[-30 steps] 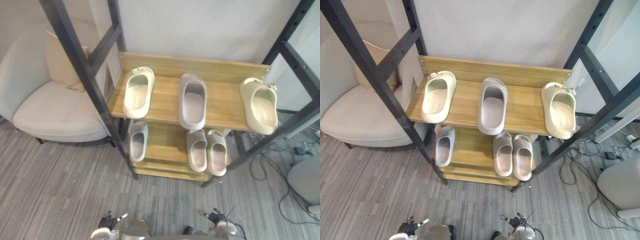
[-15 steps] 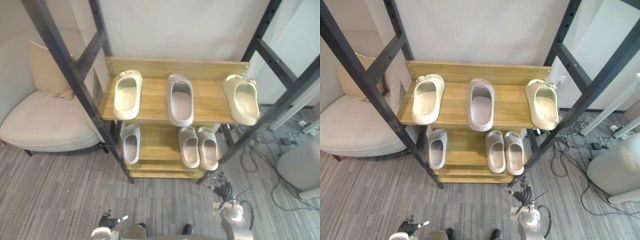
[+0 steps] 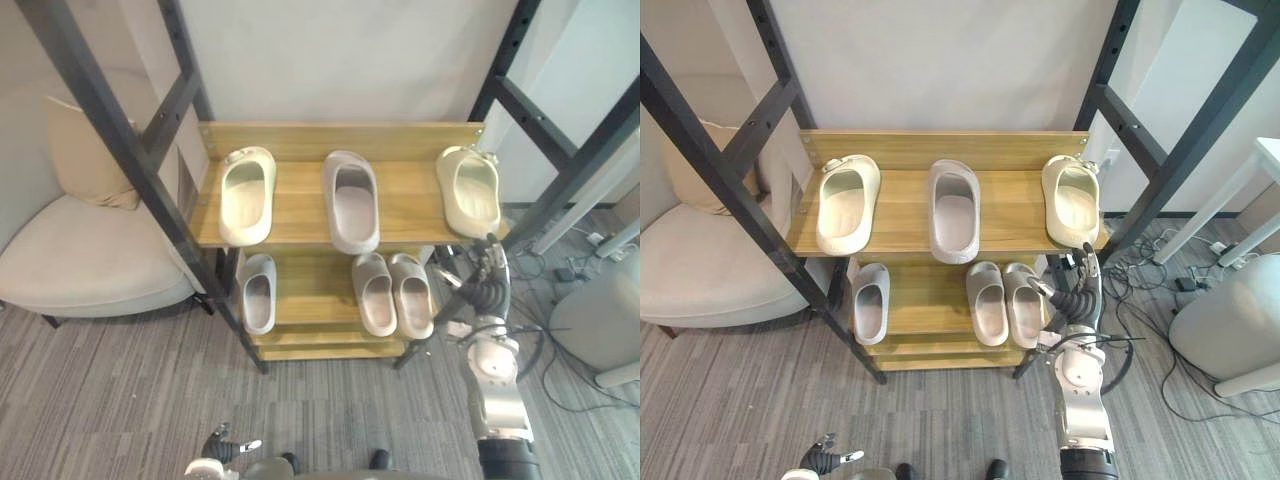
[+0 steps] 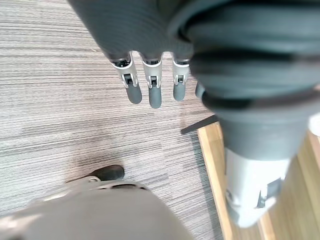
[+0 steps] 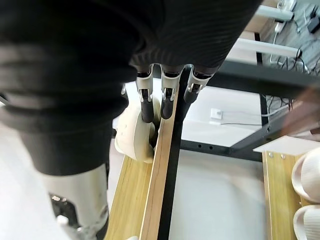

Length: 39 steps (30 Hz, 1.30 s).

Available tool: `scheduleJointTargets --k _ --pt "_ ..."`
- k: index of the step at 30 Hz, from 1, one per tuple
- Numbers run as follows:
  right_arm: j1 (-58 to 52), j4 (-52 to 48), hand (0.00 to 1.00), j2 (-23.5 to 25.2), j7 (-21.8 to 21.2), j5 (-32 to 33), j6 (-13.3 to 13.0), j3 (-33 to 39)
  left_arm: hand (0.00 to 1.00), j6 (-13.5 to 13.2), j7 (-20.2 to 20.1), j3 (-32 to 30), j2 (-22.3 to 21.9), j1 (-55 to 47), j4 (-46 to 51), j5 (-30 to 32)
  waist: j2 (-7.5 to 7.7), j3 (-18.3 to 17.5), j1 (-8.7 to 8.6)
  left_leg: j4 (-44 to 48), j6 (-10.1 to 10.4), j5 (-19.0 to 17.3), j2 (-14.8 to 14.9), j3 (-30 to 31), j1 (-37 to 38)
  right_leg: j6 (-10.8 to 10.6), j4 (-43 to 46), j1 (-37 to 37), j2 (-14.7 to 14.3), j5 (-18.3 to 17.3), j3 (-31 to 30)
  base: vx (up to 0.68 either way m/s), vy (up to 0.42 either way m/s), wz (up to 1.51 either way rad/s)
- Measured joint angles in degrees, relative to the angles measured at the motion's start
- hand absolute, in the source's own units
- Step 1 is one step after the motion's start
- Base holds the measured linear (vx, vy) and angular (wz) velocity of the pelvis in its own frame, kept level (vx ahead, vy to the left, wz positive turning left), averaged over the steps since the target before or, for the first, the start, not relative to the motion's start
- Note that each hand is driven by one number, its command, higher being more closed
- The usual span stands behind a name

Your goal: Organize the slippers on the shoe rack

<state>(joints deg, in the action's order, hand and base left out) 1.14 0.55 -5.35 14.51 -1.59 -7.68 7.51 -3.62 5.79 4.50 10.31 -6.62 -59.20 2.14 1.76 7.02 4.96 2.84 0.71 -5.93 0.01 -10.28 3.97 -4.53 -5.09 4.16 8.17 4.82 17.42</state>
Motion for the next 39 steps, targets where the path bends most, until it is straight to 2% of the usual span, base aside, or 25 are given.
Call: scheduleJointTargets --k 10,13,18,20,30,39 --pt "0.7 -0.5 0.00 -1.7 -0.4 0.0 0.0 -4.7 0.00 0.0 -0.5 -0.1 0.1 -0.3 0.0 0.1 0.00 0.2 -0.03 -2.2 -0.1 1.7 -0.3 2.8 0.1 0.0 0.0 0.0 -0.1 0.0 1.2 -0.02 -0.029 0.07" --pt "0.8 -4.6 0.00 -2.1 -1.2 -0.3 -0.4 -7.2 0.00 -0.1 -0.5 -0.1 0.1 -0.3 0.2 0.0 0.05 0.3 -0.02 -3.0 -0.1 2.2 -0.4 3.7 0.1 0.0 0.0 0.0 0.0 -0.1 1.9 -0.02 -0.028 0.12" --pt "0.6 -6.4 0.00 -0.8 -2.0 -1.3 -0.8 -8.1 0.00 -0.1 -0.4 -0.3 0.1 -0.4 0.7 0.0 0.47 1.1 0.73 -3.9 -0.1 2.6 -0.5 4.5 0.8 -0.1 0.0 1.0 0.0 -0.6 2.7 0.02 -0.026 0.11" --pt "-0.1 -6.4 0.00 0.7 -2.1 -2.9 -0.8 -7.7 0.00 -0.1 -0.4 -0.3 0.2 -0.5 0.7 0.1 0.46 1.3 0.65 -3.9 0.0 2.5 -0.5 4.3 1.3 -0.2 0.0 1.4 0.0 -0.7 2.2 0.03 -0.007 -0.05" --pt "-2.0 -11.4 0.00 2.8 -2.9 -2.8 -1.0 -9.0 0.00 -0.1 -0.4 -0.1 0.2 -0.8 0.7 0.1 0.44 1.2 0.25 -4.6 0.2 2.2 -0.1 2.6 3.1 -0.4 0.0 2.0 -0.1 -0.8 0.0 0.00 -0.007 -0.10" --pt "2.1 -16.0 0.00 2.3 -0.3 -4.9 -2.1 -10.2 0.00 -0.6 -0.4 -0.1 0.3 -1.0 0.7 0.1 0.49 1.2 0.15 -4.6 0.2 2.0 0.0 2.3 3.3 -0.4 1.0 1.6 0.0 -1.1 -0.3 0.00 -0.004 -0.02"
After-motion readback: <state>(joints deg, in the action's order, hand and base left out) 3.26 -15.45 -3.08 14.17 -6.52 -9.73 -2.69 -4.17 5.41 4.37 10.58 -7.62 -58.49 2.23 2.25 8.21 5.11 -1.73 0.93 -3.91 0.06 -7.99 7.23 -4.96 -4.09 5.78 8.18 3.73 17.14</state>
